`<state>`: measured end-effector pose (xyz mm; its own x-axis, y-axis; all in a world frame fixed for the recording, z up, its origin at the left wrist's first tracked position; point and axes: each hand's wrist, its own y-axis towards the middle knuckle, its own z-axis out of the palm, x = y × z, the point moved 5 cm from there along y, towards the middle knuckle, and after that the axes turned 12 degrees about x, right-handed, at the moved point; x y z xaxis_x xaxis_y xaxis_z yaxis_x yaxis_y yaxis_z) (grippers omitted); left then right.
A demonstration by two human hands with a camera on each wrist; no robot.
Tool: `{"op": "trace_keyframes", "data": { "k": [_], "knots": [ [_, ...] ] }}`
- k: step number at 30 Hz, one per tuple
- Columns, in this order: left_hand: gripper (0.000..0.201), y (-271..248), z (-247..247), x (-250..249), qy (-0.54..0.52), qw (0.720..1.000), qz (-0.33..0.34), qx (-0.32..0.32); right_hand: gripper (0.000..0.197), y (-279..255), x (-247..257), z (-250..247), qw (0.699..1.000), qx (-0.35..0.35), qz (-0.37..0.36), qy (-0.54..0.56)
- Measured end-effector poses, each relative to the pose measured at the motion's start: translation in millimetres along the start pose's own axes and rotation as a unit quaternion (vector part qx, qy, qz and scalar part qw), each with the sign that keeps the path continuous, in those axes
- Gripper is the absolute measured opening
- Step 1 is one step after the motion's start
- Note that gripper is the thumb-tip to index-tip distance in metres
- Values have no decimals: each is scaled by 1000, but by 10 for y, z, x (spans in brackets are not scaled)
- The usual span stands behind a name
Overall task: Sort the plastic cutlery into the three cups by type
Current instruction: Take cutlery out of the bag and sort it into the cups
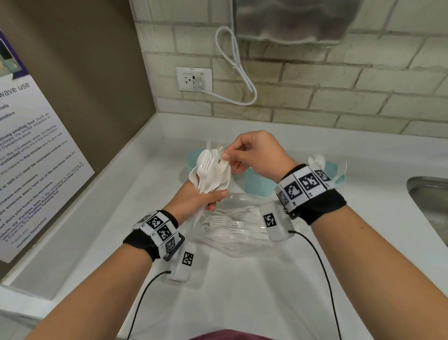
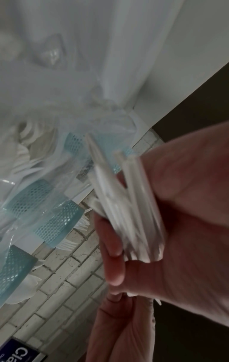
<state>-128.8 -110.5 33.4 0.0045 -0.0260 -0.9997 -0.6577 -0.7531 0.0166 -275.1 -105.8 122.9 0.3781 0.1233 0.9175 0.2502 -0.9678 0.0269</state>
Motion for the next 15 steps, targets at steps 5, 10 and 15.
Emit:
{"op": "trace_keyframes", "data": {
  "k": [5,10,15],
  "knots": [
    [22,11,-34,40,17,1000,-8,-22,4,-11,35,-87,998,-37,-12,42],
    [21,31,-32,29,17,999,0,-28,20,-26,-79,0,998,0,-9,61],
    [29,35,11,-3,3,1000,8,-10,5,-49,-163,59,999,22,-7,42]
  ]
}}
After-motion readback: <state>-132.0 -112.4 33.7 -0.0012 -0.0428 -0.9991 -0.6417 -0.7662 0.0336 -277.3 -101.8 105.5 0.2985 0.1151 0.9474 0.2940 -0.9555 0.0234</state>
